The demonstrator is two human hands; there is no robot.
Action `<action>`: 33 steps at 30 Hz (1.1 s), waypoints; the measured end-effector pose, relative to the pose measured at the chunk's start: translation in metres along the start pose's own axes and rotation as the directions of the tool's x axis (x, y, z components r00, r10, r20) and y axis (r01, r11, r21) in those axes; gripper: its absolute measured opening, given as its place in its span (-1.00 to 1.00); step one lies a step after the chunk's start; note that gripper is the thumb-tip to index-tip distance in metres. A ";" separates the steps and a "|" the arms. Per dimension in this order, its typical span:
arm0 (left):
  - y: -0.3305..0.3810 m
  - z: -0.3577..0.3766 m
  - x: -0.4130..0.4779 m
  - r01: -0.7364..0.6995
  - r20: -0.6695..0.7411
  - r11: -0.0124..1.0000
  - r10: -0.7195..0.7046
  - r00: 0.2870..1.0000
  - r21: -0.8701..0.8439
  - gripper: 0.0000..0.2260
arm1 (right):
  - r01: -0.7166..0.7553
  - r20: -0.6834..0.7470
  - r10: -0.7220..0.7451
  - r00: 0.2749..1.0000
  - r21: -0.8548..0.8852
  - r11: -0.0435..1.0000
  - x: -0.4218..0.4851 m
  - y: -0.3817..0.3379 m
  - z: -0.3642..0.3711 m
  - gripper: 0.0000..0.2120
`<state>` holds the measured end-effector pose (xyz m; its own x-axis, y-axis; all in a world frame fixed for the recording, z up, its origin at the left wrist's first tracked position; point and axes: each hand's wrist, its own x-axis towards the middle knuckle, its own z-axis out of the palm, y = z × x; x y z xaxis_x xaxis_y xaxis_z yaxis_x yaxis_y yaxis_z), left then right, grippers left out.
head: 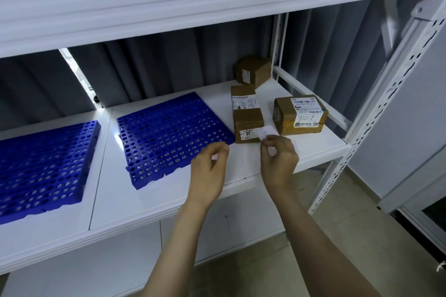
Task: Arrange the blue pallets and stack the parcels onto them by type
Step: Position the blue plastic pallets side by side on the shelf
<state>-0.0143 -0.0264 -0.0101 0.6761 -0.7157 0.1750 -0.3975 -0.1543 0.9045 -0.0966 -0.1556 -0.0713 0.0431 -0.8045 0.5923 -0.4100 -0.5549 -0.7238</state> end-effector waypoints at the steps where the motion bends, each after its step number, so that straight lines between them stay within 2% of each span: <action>1: 0.001 0.001 0.000 0.039 0.017 0.996 -0.038 0.999 -0.075 -0.83 | 0.061 -0.007 -0.061 0.998 0.043 0.997 -0.006 -0.009 0.000 -0.89; 3: 0.002 0.002 0.000 0.118 0.061 0.967 -0.107 0.992 -0.227 -0.85 | 0.178 -0.007 -0.179 0.984 0.140 0.974 -0.018 -0.028 0.002 -0.88; 5: 0.003 0.000 -0.002 0.131 0.067 0.930 -0.114 0.991 -0.344 -0.83 | 0.245 0.034 -0.260 0.965 0.235 0.941 -0.030 -0.046 0.005 -0.83; 8: 0.001 -0.010 -0.004 0.058 -0.053 0.924 -0.084 0.995 -0.377 -0.83 | 0.304 0.088 -0.348 0.934 0.320 0.897 -0.045 -0.068 0.009 -0.72; 11: -0.011 -0.031 -0.004 0.046 -0.140 0.930 -0.104 0.985 -0.365 -0.79 | 0.305 0.197 -0.398 0.896 0.380 0.873 -0.052 -0.085 0.009 -0.73; 14: -0.018 -0.057 -0.011 0.050 -0.131 0.926 -0.107 0.986 -0.375 -0.77 | 0.167 0.355 -0.366 0.860 0.483 0.860 -0.057 -0.096 0.011 -0.83; 17: -0.020 -0.084 -0.021 0.052 -0.098 0.928 -0.094 0.991 -0.369 -0.77 | -0.112 0.514 -0.222 0.829 0.541 0.833 -0.062 -0.109 0.012 -0.87; 19: -0.024 -0.102 -0.028 0.057 -0.095 0.938 -0.095 0.991 -0.341 -0.78 | -0.313 0.605 -0.103 0.790 0.542 0.780 -0.065 -0.122 0.014 -0.86; 21: -0.026 -0.119 -0.037 0.081 -0.085 0.937 -0.117 0.989 -0.339 -0.80 | -0.501 0.694 0.001 0.720 0.519 0.693 -0.067 -0.134 0.017 -0.81; 23: -0.031 -0.137 -0.047 0.104 -0.071 0.936 -0.136 0.988 -0.337 -0.80 | -0.662 0.788 0.036 0.615 0.491 0.567 -0.071 -0.147 0.020 -0.76; 24: -0.034 -0.147 -0.052 0.116 -0.066 0.937 -0.145 0.987 -0.330 -0.79 | -0.688 0.813 0.025 0.582 0.476 0.548 -0.074 -0.153 0.022 -0.75; 26: -0.040 -0.164 -0.061 0.138 -0.081 0.942 -0.170 0.982 -0.304 -0.79 | -0.664 0.826 -0.004 0.564 0.456 0.592 -0.082 -0.164 0.026 -0.77; 33: -0.068 -0.223 -0.092 0.195 -0.328 0.954 -0.263 0.907 -0.228 -0.84 | -0.615 0.860 -0.089 0.502 0.428 0.663 -0.127 -0.216 0.047 -0.95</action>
<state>0.0888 0.2021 -0.0016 0.9215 -0.3853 0.0479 -0.1063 -0.1318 0.9856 0.0293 0.0563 -0.0070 0.8421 -0.5363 0.0575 0.0913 0.0367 -0.9951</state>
